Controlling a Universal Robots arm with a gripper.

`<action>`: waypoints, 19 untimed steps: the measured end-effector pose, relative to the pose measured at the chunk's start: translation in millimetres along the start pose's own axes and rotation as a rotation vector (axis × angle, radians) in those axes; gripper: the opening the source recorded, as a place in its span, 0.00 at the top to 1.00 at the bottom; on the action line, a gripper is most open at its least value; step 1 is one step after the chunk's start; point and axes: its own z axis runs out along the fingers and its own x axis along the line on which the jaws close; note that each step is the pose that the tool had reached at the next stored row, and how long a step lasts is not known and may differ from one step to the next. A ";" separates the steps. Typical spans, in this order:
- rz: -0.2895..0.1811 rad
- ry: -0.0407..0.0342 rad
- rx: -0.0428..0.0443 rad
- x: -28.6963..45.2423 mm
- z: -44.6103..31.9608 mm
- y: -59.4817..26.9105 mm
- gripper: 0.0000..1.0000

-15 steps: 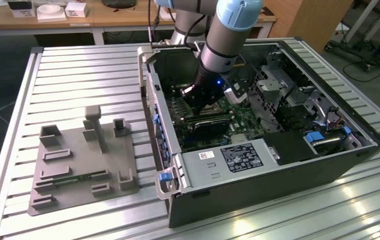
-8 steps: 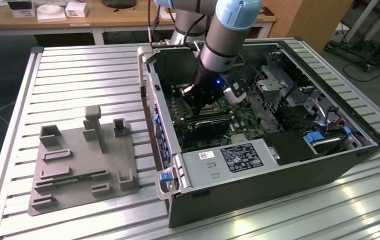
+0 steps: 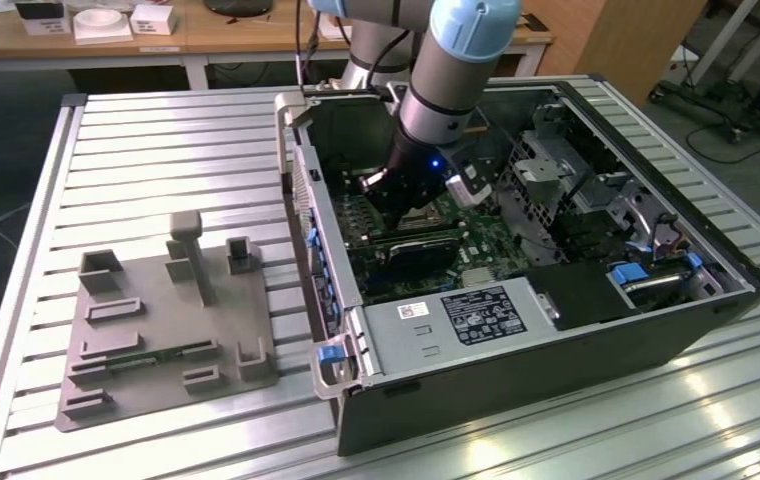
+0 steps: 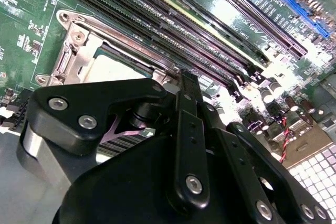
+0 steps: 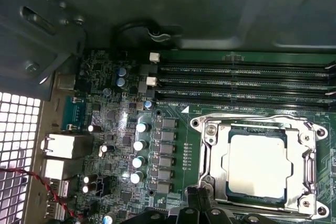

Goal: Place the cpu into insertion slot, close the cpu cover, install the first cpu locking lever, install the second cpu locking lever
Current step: 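Install the second cpu locking lever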

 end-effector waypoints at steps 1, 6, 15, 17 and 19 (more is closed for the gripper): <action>0.000 0.0000 -0.0001 -0.1 0.3 0.2 0.89; 0.000 0.0004 0.0006 -0.1 1.8 0.5 0.89; 0.001 0.0004 0.0081 0.2 3.0 0.5 0.89; 0.001 0.0006 0.0132 0.4 3.0 0.6 0.89; 0.002 0.0011 0.0243 0.6 3.1 0.8 0.89</action>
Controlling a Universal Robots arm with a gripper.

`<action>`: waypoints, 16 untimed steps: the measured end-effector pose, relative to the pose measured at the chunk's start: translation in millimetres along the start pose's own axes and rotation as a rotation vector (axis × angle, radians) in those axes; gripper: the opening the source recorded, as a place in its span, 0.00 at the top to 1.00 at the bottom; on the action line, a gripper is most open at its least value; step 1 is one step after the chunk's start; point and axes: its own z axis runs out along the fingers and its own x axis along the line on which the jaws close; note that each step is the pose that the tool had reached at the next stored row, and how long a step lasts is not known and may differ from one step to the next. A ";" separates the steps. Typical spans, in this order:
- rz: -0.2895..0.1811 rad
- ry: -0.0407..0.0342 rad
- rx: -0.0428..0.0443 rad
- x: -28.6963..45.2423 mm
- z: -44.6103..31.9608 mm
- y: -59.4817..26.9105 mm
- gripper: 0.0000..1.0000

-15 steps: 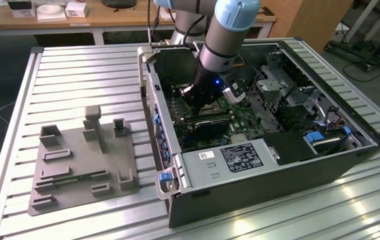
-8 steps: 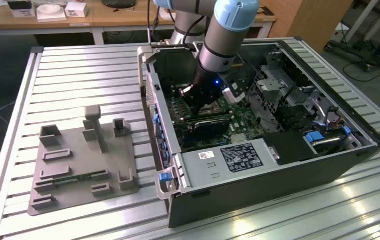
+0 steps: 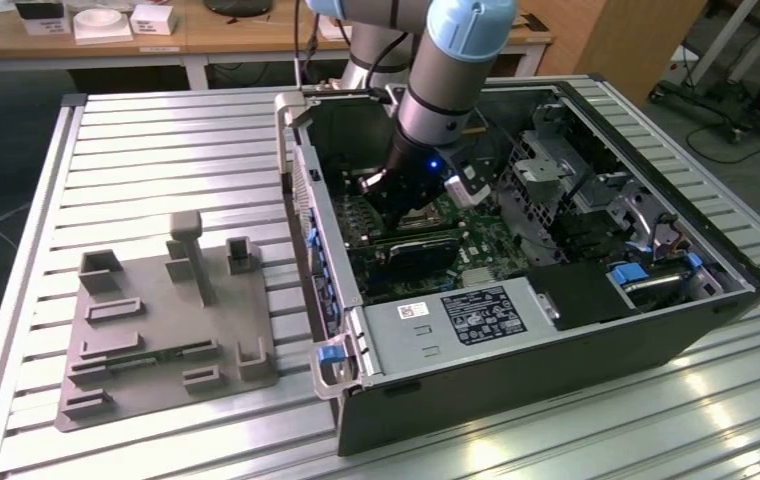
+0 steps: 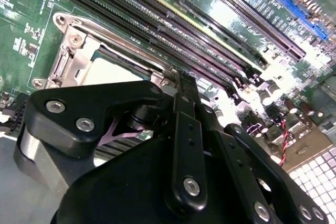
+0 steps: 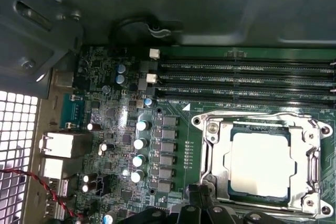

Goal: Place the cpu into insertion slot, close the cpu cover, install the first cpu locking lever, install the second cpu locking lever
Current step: 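Install the second cpu locking lever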

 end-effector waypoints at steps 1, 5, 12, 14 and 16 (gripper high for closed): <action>0.000 0.0001 0.0044 0.1 0.0 -0.1 0.89; 0.001 0.0006 0.0087 0.5 -0.3 -0.2 0.89; 0.001 0.0001 0.0068 1.3 -0.8 -0.1 0.89; 0.000 0.0001 0.0046 1.7 -0.8 0.1 0.89; 0.000 0.0000 0.0018 2.6 -0.8 0.2 0.89</action>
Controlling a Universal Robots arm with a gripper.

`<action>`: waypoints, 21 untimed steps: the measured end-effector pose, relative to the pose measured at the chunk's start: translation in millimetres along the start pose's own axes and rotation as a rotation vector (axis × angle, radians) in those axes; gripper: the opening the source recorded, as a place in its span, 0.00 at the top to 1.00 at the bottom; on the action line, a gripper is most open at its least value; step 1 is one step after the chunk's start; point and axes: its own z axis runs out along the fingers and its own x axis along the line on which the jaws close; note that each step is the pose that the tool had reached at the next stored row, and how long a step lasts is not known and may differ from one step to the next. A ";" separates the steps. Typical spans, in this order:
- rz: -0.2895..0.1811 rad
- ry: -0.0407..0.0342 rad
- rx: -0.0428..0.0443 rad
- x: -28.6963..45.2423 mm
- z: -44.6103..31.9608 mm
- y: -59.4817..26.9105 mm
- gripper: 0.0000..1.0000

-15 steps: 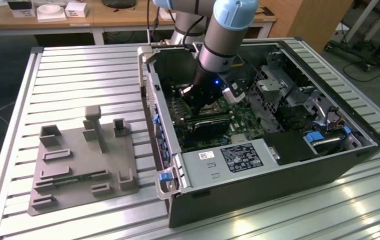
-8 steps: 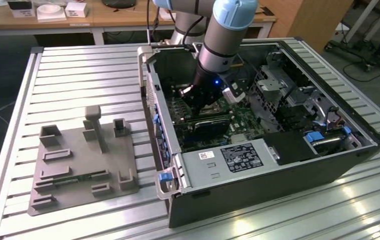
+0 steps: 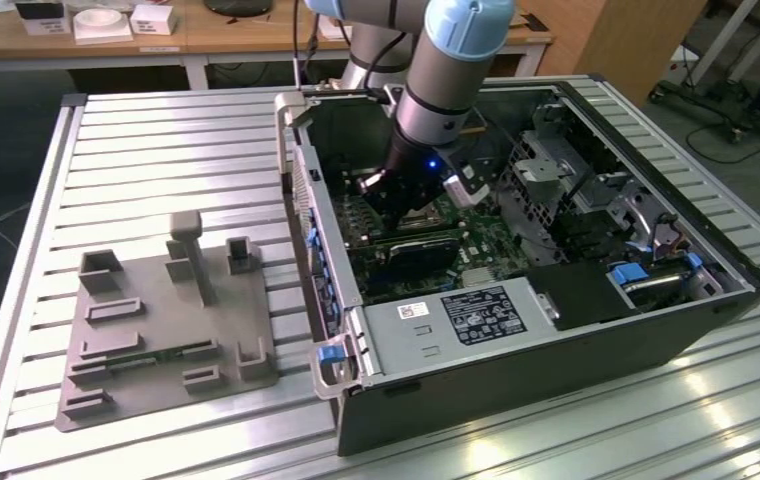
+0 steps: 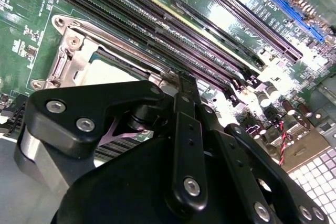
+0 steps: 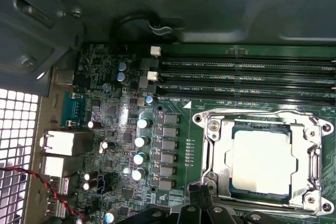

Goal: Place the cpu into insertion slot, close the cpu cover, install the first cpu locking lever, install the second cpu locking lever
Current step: 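Install the second cpu locking lever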

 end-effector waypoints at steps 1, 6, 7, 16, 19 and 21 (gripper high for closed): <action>0.000 -0.0001 -0.0011 0.6 0.1 0.2 0.89; -0.003 -0.0002 -0.0050 1.8 0.4 1.1 0.89; -0.003 -0.0001 -0.0052 1.9 0.4 1.4 0.89; -0.008 -0.0004 -0.0137 2.0 0.7 3.0 0.89; -0.010 -0.0003 -0.0137 2.0 0.7 3.0 0.89; -0.012 -0.0002 -0.0135 2.4 0.7 2.7 0.89</action>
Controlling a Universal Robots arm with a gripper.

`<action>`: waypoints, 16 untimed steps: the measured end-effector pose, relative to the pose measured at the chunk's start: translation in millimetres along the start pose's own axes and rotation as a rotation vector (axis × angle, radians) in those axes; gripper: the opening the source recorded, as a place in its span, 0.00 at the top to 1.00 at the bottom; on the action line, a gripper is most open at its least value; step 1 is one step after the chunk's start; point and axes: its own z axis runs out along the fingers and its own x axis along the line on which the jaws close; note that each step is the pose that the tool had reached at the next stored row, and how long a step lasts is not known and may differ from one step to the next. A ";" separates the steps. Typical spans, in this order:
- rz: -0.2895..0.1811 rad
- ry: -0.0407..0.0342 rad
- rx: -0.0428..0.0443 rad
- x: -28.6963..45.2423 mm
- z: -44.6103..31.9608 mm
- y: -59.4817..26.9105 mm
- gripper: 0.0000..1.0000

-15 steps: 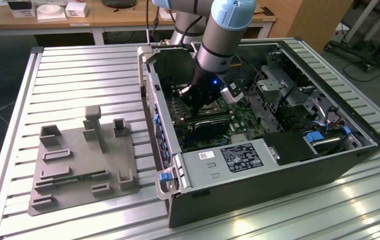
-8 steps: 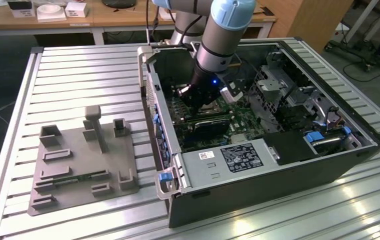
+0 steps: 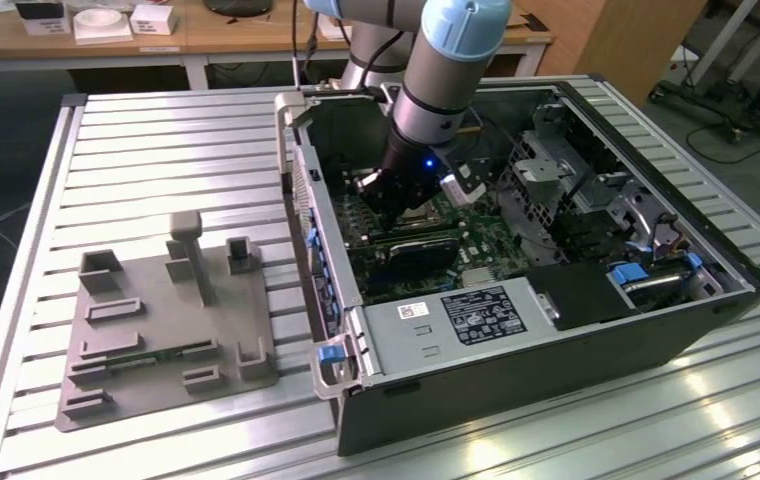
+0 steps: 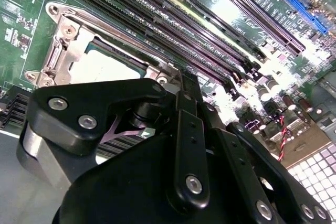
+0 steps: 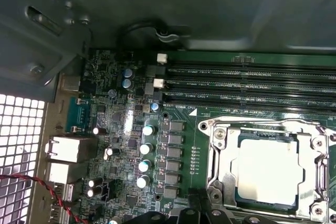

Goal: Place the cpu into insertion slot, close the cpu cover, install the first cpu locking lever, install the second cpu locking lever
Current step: 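Install the second cpu locking lever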

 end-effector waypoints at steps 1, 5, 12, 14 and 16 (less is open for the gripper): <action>-0.001 0.0003 0.0003 0.1 0.0 0.0 0.89; -0.005 0.0007 0.0009 0.2 -0.1 -0.1 0.89; -0.007 0.0008 0.0011 0.7 -5.7 0.5 0.89; -0.008 0.0009 0.0013 0.9 -7.6 0.7 0.89; -0.008 0.0010 0.0013 1.0 -9.6 0.9 0.89</action>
